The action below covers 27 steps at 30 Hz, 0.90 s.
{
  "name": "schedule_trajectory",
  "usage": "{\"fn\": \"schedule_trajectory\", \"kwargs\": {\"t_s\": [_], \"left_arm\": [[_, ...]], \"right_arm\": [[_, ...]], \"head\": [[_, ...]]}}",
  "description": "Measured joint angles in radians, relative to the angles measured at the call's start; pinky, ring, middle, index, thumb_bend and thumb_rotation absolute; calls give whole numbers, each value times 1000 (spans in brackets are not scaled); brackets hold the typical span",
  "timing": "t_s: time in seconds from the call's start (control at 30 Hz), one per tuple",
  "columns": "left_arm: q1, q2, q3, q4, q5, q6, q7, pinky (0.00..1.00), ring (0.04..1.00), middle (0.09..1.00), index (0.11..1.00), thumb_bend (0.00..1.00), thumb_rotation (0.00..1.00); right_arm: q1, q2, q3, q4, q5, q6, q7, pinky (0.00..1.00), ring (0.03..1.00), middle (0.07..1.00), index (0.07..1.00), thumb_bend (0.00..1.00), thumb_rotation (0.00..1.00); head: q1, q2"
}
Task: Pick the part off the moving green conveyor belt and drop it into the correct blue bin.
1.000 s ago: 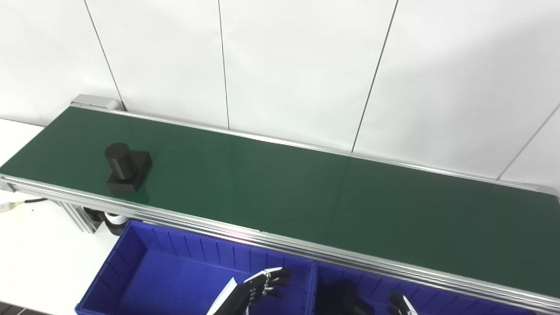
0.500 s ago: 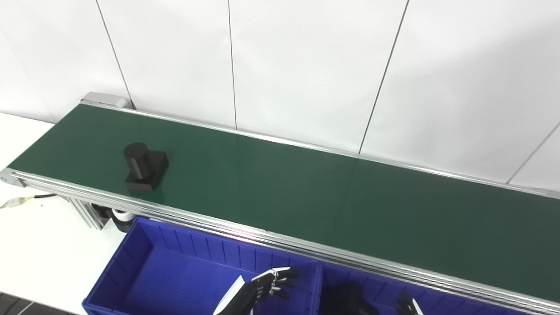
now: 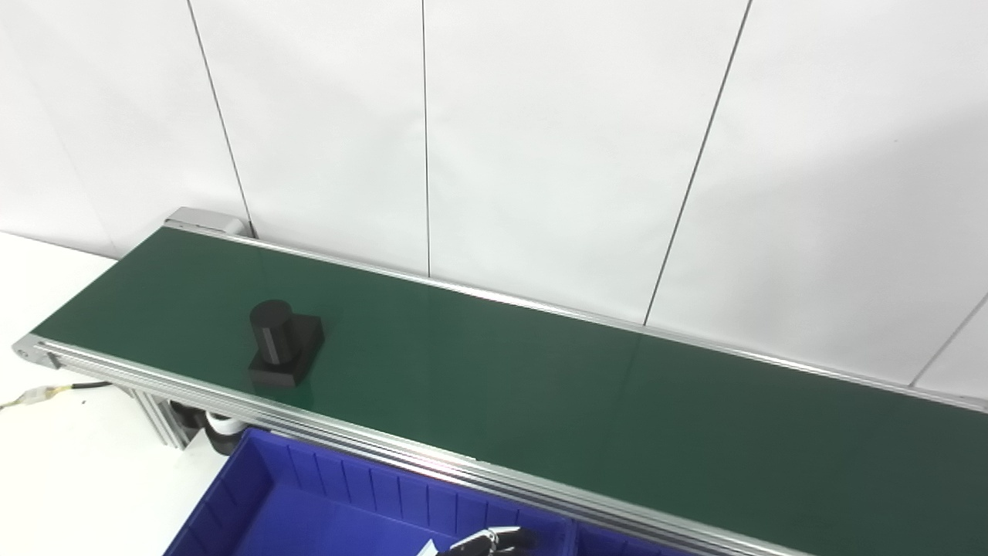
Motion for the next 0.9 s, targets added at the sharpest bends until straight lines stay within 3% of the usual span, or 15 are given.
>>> {"fn": "schedule_trajectory", "kwargs": {"t_s": [0.33, 0.63, 0.9], "left_arm": [[0, -3, 15, 0, -23, 0, -19, 715, 797, 825, 791, 1000, 119], [5, -32, 42, -2, -32, 0, -25, 712, 802, 825, 791, 1000, 112], [6, -66, 76, -1, -47, 0, -43, 730, 818, 844, 806, 997, 72]], "right_arm": [[5, 11, -2, -93, -4, -21, -20, 782, 862, 880, 916, 874, 22], [5, 8, -7, -221, -8, -18, -17, 730, 845, 885, 915, 913, 168], [-42, 12, -10, -342, -39, 68, 1, 725, 856, 895, 916, 918, 198]], "head": [[-21, 8], [-20, 12], [-28, 23]]}}
